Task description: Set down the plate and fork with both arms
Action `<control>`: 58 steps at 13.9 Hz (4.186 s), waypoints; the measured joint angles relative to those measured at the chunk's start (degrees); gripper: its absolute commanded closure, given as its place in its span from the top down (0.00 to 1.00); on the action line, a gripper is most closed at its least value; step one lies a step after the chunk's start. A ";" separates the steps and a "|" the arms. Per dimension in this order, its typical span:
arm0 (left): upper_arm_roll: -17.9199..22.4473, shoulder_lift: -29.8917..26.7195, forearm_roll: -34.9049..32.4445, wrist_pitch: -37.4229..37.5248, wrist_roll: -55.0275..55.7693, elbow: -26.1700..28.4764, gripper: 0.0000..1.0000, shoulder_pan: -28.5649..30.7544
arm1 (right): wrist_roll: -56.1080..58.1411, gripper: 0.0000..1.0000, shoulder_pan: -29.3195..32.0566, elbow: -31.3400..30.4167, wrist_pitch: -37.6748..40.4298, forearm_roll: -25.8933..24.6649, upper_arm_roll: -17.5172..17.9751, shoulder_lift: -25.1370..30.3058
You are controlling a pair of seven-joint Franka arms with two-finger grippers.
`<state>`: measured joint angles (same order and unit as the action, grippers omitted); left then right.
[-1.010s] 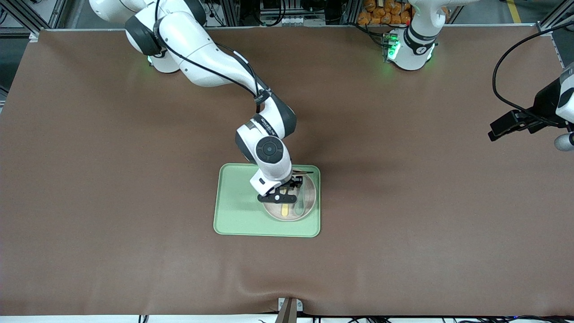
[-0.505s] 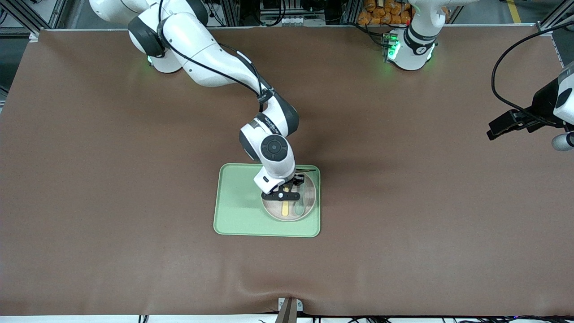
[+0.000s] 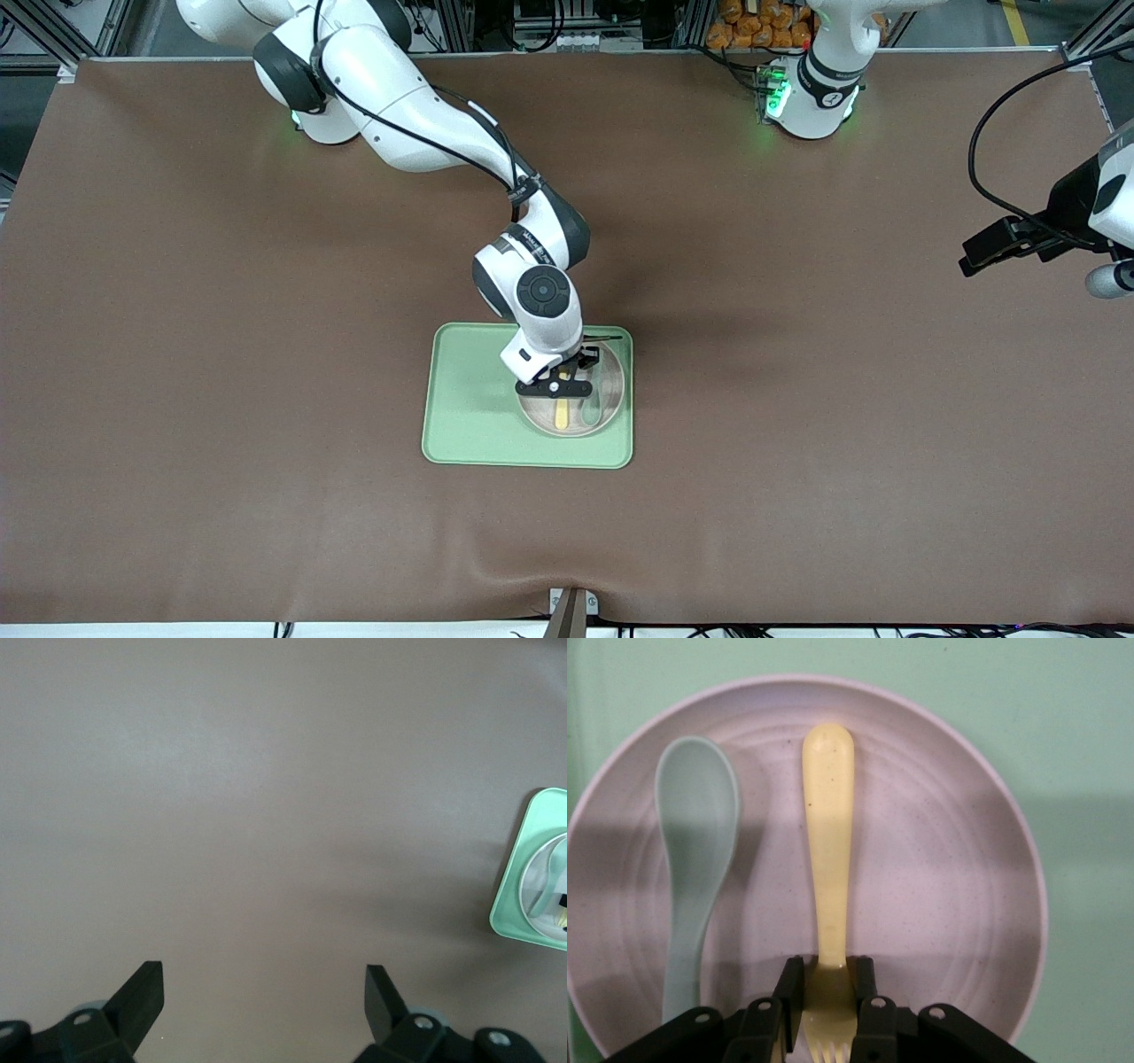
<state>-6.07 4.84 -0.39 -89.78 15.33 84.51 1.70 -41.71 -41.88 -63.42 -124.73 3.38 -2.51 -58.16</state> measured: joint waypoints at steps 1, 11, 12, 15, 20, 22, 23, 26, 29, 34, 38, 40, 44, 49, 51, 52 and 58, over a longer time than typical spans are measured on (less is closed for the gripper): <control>-0.04 0.00 0.00 0.00 0.00 0.02 1.00 -0.03 | -0.66 0.00 0.19 0.60 0.74 0.00 -0.07 0.06; -0.93 0.00 0.00 0.01 0.00 0.47 1.00 -0.08 | 4.71 0.00 8.14 -0.15 10.49 0.94 -0.25 7.21; -0.98 0.00 0.00 0.00 0.00 0.53 1.00 -0.09 | 5.82 0.00 8.85 -2.12 9.83 0.94 -0.34 7.81; -1.08 0.00 0.00 0.00 0.00 0.64 1.00 -0.09 | 9.48 0.00 10.52 -12.97 -0.37 0.95 -0.43 10.87; -1.12 0.00 0.00 0.00 0.00 0.71 1.00 -0.10 | 11.20 0.00 10.74 -26.26 -12.03 0.96 -0.33 14.04; -1.12 0.00 0.00 0.00 0.00 0.75 1.00 -0.10 | 11.21 0.39 10.74 -28.02 -13.25 0.96 -0.33 14.30; -1.12 0.00 0.00 0.00 0.00 0.79 1.00 -0.10 | 11.21 0.70 10.74 -28.24 -13.35 0.96 -0.33 14.31; -1.12 0.01 0.00 0.00 0.00 1.10 1.00 -0.10 | 11.21 1.00 10.84 -28.24 -13.39 0.96 -0.39 14.72; -1.12 0.10 0.00 0.00 0.00 1.13 1.00 -0.09 | 11.20 1.00 11.02 -25.99 -8.60 0.98 -0.52 16.88; -1.12 0.19 0.00 0.00 0.00 1.17 1.00 -0.10 | 12.73 1.00 19.68 -16.82 6.82 2.64 2.24 23.60; -1.13 0.19 0.00 0.00 0.00 1.16 1.00 -0.11 | 15.86 1.00 27.72 -12.64 14.58 2.64 5.84 29.85; -1.32 0.19 0.00 0.00 -0.07 1.14 1.00 -0.12 | 19.31 1.00 30.14 -12.04 18.29 2.65 5.90 33.45; -1.54 0.16 0.00 0.00 -0.42 1.11 1.00 -0.07 | 28.55 1.00 34.60 -11.95 29.14 2.64 6.01 39.80; -1.54 -0.15 0.00 0.47 -0.46 1.06 1.00 0.00 | 38.84 1.00 39.62 -14.80 34.50 2.54 5.96 47.10; -1.54 -0.42 0.00 0.72 -0.48 1.03 1.00 0.02 | 38.87 1.00 39.86 -21.48 32.64 1.82 6.03 52.51; -1.54 -0.68 0.00 0.98 -0.52 1.02 1.00 0.01 | 38.87 1.00 40.12 -24.27 31.93 1.60 6.04 54.81; -1.57 -5.61 0.00 2.26 -1.70 2.93 1.00 0.01 | 39.23 1.00 43.94 -23.32 32.41 -1.93 6.11 55.97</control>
<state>-7.64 -0.77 -0.39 -87.53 13.64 87.44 1.70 -2.48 2.06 -86.74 -92.31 1.45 3.60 -2.19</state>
